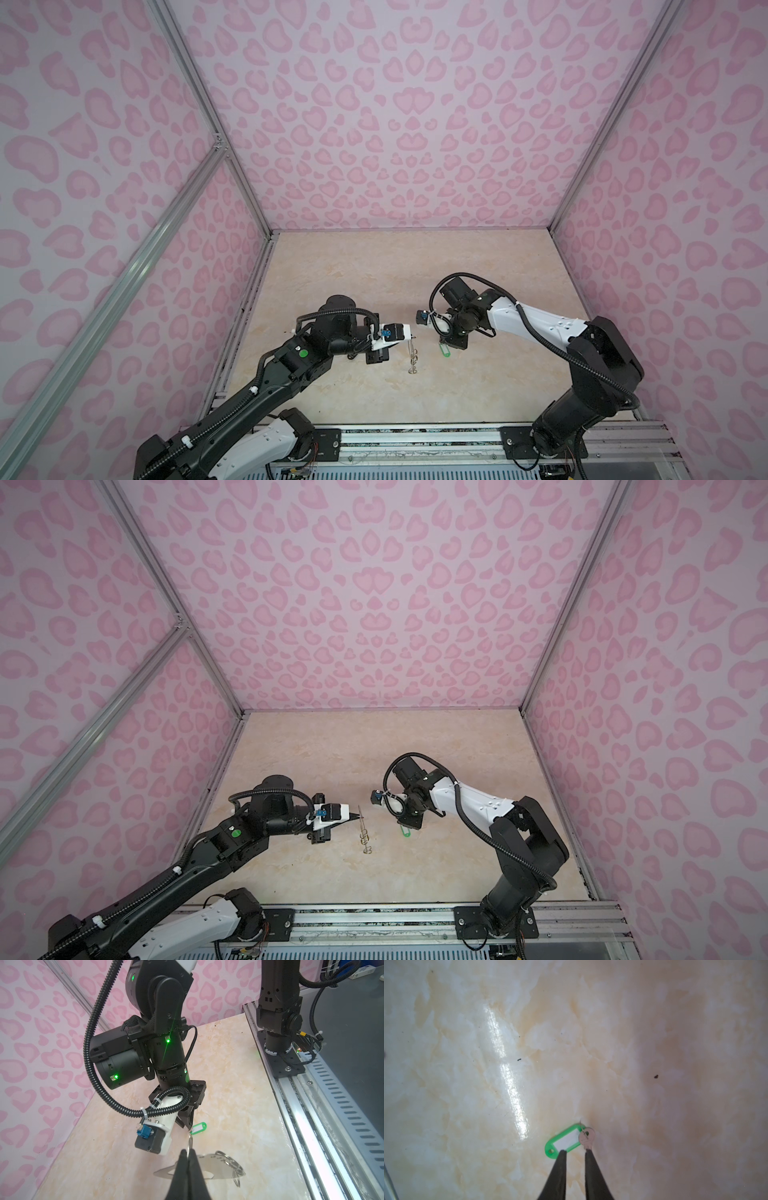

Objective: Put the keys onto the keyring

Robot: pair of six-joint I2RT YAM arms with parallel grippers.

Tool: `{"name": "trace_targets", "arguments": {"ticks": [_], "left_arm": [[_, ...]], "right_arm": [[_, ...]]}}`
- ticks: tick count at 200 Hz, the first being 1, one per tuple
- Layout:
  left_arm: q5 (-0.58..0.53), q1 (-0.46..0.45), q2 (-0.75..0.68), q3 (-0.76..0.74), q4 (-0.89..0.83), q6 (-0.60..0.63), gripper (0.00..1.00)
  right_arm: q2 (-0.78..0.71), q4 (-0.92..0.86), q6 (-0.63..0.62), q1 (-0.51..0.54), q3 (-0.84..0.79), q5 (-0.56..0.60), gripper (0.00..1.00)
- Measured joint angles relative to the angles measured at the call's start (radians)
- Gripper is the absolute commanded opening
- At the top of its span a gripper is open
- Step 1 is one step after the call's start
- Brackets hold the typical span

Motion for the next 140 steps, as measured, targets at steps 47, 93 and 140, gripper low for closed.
{"name": "trace_targets", "arguments": {"ticks": [47, 93, 140], "left_arm": [[0.0, 0.0, 0.0, 0.0, 0.0, -0.001, 0.03], [0.001, 0.0, 0.002, 0.0, 0.0, -0.002, 0.03], [0.001, 0.0, 0.006, 0.0, 0.0, -0.003, 0.03]], "right_arm": [[0.025, 0.012, -0.185, -0.05, -0.016, -0.034, 0.18], [0.053, 0.024, -0.249, -0.055, -0.014, -0.038, 0.18], [0.071, 0.058, -0.268, -0.056, -0.017, -0.033, 0.18]]}}
